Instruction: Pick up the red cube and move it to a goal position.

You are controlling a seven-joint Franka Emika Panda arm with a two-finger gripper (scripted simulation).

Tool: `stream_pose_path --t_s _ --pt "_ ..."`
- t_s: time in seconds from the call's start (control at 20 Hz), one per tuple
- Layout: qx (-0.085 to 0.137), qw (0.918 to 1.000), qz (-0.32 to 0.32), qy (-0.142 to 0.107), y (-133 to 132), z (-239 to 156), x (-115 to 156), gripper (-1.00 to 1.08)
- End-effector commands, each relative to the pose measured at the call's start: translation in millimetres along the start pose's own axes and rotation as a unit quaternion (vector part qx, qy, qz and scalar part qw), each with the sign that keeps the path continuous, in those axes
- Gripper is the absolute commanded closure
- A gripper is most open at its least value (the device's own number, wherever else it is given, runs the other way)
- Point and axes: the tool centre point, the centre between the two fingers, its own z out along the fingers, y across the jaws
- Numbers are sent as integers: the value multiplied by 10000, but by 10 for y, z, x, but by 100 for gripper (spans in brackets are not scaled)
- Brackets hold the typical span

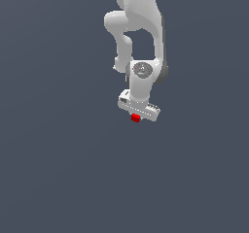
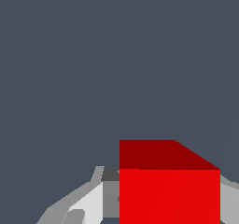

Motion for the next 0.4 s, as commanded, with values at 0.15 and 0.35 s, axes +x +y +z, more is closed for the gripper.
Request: stream_pose_path --t_s 0.15,0.35 --pt "2 10000 6 2 -4 -25 -83 108" --pt "2 10000 6 2 -8 -24 -72 108"
